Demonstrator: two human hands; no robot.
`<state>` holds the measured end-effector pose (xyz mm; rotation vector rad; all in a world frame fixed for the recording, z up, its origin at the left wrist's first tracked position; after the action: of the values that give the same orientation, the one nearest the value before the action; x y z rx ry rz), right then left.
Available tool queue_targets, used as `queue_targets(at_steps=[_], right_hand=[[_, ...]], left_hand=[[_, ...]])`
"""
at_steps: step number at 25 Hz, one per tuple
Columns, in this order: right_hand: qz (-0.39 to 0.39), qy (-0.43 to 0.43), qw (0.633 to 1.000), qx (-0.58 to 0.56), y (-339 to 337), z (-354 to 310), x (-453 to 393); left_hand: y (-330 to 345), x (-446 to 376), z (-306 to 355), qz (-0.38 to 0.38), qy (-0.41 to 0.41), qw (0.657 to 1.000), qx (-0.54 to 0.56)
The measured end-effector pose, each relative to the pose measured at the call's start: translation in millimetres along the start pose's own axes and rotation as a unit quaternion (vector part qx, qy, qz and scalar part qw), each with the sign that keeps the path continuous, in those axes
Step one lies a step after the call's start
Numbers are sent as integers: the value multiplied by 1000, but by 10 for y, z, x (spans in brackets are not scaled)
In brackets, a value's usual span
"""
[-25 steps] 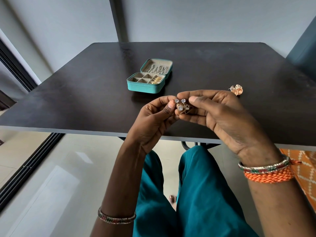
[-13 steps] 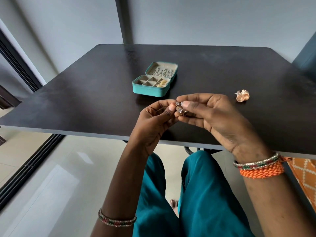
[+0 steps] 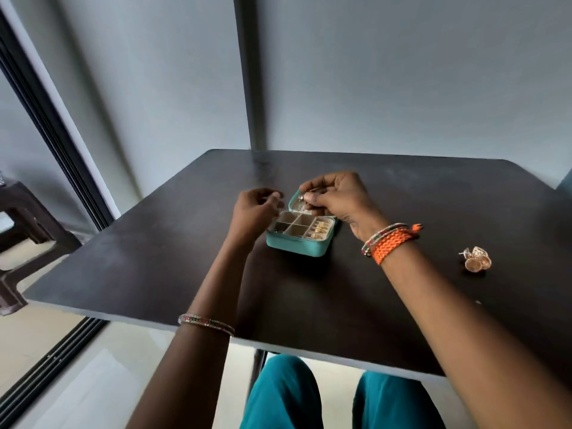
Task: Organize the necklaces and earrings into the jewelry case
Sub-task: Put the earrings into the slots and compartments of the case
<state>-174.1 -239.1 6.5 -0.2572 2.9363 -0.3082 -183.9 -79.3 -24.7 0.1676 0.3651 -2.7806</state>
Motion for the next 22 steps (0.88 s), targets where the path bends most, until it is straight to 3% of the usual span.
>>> queue_targets(at_steps=[4, 13, 19, 22], right_hand=[[17, -17, 996, 91, 92, 161, -173], [44, -32, 995, 79, 155, 363, -119], [39, -37, 989, 137, 138, 426, -151], [53, -46, 992, 108, 143, 394, -101]], left_hand=[[130, 113, -146, -47, 7, 999, 12], [93, 119, -162, -88, 39, 995, -5], [48, 103, -150, -19, 91, 987, -128], [37, 116, -159, -38, 109, 984, -133]])
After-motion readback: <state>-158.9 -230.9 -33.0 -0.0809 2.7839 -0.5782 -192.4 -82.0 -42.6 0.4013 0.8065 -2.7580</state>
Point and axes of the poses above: each hand's wrist, its own x-axis away from the middle knuckle, its own y-axis out of the palm, z = x × y, the point moved 2 cm from there along -x, towards the middle knuckle
